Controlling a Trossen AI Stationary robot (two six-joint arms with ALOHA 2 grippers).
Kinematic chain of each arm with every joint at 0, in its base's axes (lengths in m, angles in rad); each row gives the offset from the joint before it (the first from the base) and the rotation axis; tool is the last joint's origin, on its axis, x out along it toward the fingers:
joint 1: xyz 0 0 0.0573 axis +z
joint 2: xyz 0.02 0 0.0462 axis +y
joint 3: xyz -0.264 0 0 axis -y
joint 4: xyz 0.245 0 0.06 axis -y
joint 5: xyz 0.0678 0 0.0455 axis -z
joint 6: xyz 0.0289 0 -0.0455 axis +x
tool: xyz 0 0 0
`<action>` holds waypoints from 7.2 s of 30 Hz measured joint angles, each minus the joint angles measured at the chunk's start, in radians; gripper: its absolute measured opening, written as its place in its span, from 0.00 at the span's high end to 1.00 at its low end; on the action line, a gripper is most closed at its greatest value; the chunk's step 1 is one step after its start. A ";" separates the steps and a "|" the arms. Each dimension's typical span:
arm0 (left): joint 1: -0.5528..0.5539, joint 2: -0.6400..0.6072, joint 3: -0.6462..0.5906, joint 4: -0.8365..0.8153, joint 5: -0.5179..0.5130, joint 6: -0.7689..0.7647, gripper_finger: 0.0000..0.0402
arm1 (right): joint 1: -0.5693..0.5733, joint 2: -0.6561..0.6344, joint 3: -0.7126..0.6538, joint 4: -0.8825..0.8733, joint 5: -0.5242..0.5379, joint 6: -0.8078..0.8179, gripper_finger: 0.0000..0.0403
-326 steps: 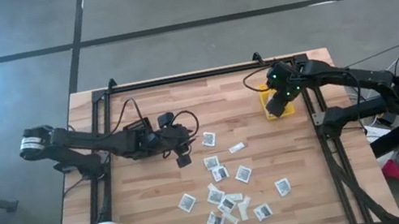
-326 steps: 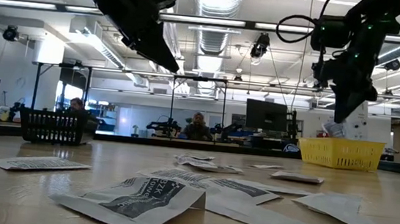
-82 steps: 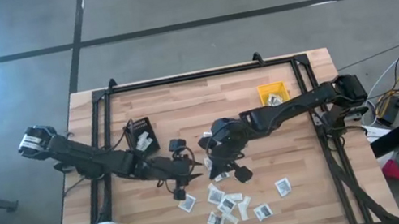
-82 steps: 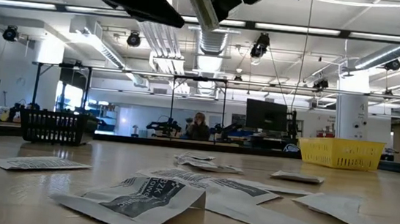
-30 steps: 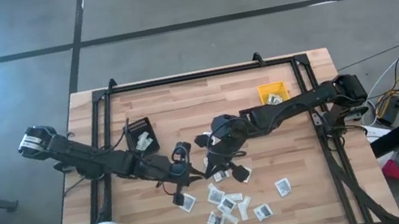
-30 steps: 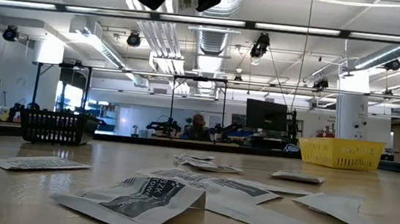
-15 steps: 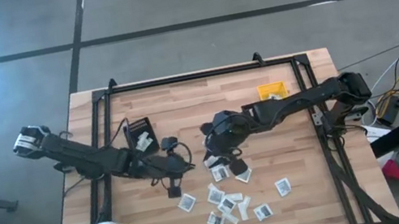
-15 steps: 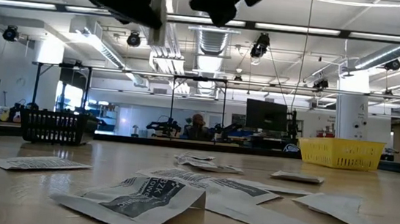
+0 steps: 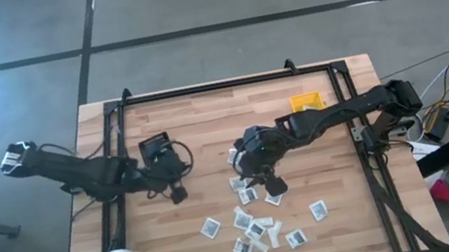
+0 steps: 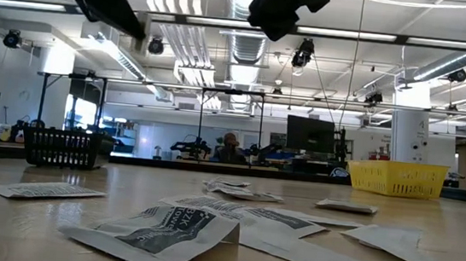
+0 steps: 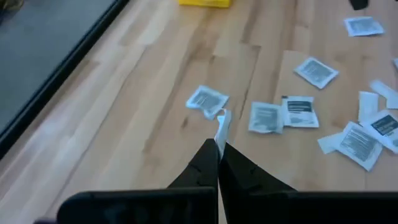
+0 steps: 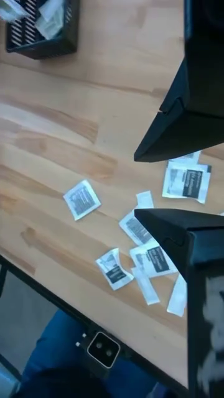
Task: Pick & Place First Aid Supplies
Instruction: Put the green bandage into the black bin, then put the black pad into the yellow bin
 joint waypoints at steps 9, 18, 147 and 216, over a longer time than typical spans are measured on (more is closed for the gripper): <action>0.002 -0.093 0.000 -0.199 -0.113 -0.215 1.00 | 0.000 0.000 0.000 -0.038 0.001 0.007 0.73; 0.024 -0.093 0.000 -0.368 -0.185 -0.448 1.00 | 0.000 0.000 -0.035 -0.042 0.003 0.007 0.77; -0.182 0.155 0.034 -0.185 0.121 -0.200 0.58 | 0.338 0.118 0.169 -0.539 0.258 0.687 0.87; -0.217 0.154 -0.020 -0.181 0.093 -0.295 0.58 | 0.302 0.489 0.153 -0.474 0.448 0.708 0.86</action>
